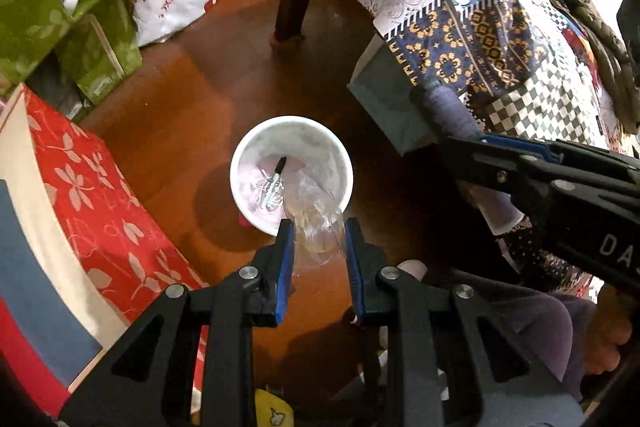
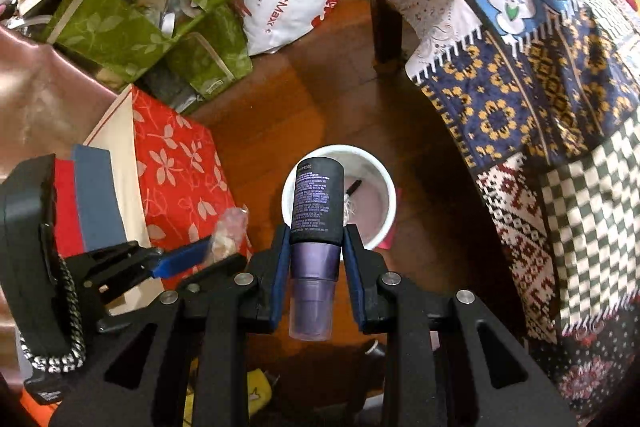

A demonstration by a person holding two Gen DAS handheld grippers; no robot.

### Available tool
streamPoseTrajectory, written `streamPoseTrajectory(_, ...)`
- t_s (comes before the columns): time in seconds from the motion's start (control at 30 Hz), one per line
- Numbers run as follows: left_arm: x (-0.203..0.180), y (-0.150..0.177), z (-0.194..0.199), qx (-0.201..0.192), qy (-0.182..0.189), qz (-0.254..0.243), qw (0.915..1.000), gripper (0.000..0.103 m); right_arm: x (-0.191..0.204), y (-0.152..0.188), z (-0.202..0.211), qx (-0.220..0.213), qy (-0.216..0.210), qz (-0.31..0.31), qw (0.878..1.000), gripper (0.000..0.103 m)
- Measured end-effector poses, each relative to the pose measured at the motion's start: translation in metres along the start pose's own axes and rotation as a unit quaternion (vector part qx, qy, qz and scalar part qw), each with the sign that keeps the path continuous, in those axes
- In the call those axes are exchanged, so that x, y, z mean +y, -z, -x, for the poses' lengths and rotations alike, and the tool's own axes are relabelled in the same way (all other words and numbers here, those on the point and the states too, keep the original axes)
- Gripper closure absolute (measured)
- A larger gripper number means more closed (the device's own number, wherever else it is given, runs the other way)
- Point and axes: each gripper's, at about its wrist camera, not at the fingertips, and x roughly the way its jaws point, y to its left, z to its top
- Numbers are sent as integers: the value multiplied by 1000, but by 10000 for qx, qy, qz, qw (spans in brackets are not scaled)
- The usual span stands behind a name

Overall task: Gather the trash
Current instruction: 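Open the left gripper releasing the bag while the right releases the bottle into the bucket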

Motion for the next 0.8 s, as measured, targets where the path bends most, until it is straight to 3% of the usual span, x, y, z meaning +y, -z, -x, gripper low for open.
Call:
streamPoseTrajectory(0.13, 2, -12, -4, -22, 30, 55, 10000, 79, -5, -12, 0, -100, -152, -13, 9998, 78)
streamPoseTrajectory(0.27, 2, -24, -6, -73, 6, 123, 9999, 79, -16, -20, 5, -189, -65, -162, 9997, 66)
streamPoseTrajectory(0.53, -7, -36, -8, -34, -159, 48, 9999, 74, -26, -14, 23, -331, 112, -92, 9993, 65)
streamPoseTrajectory(0.8, -20, -24, 36, -407, -151, -149, 9989, 74, -13, 6, 62, -670, 227, 168, 9974, 65)
